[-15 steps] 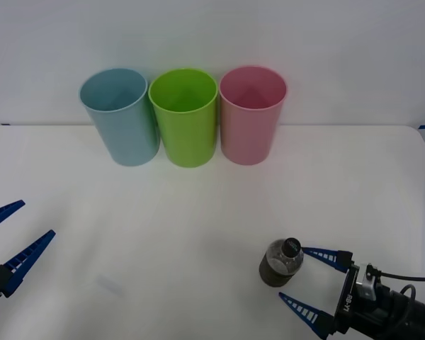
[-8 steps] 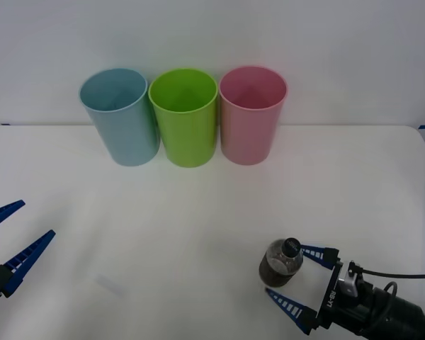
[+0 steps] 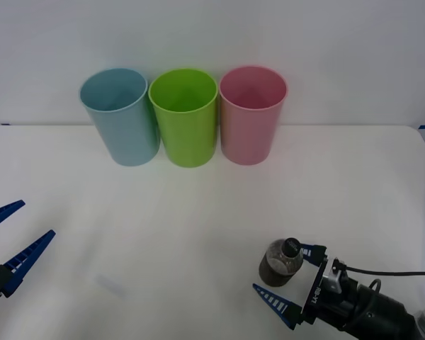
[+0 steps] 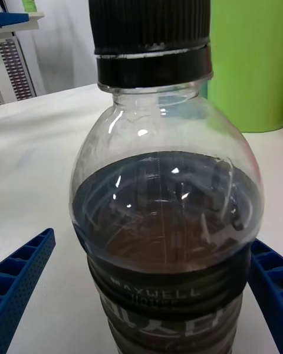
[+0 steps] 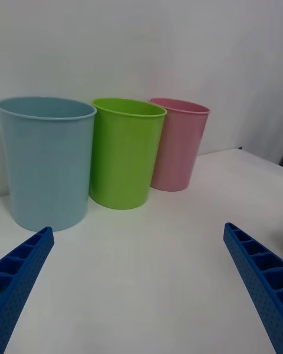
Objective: Grasp the object on the table and drop it into the matching bin: aluminum can to the light blue bin, PET bottle to the pink bin.
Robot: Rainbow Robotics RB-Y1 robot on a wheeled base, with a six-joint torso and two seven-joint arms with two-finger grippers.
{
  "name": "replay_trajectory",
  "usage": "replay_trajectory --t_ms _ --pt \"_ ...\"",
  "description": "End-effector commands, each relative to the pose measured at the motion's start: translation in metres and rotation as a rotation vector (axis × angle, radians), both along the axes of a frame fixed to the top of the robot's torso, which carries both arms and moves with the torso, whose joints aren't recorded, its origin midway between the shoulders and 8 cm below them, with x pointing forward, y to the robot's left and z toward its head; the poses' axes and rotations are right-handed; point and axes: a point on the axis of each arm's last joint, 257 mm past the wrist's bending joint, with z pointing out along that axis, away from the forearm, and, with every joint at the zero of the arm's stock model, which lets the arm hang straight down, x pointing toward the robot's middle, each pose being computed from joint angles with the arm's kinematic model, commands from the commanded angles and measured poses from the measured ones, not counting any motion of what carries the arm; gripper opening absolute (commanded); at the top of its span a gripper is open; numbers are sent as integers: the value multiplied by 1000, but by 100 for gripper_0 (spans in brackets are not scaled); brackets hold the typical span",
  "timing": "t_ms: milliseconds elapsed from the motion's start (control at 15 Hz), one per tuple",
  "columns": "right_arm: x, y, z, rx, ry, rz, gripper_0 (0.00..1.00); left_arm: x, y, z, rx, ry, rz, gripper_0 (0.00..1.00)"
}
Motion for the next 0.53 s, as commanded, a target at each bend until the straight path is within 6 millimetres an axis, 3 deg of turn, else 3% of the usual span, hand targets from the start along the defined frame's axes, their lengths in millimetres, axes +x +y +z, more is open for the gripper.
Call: replay_trajectory --t_ms 67,533 --pt "1 4 1 5 -5 -2 100 0 0 0 0 0 0 100" --pt "2 4 1 2 -8 -4 100 0 0 0 0 0 0 100"
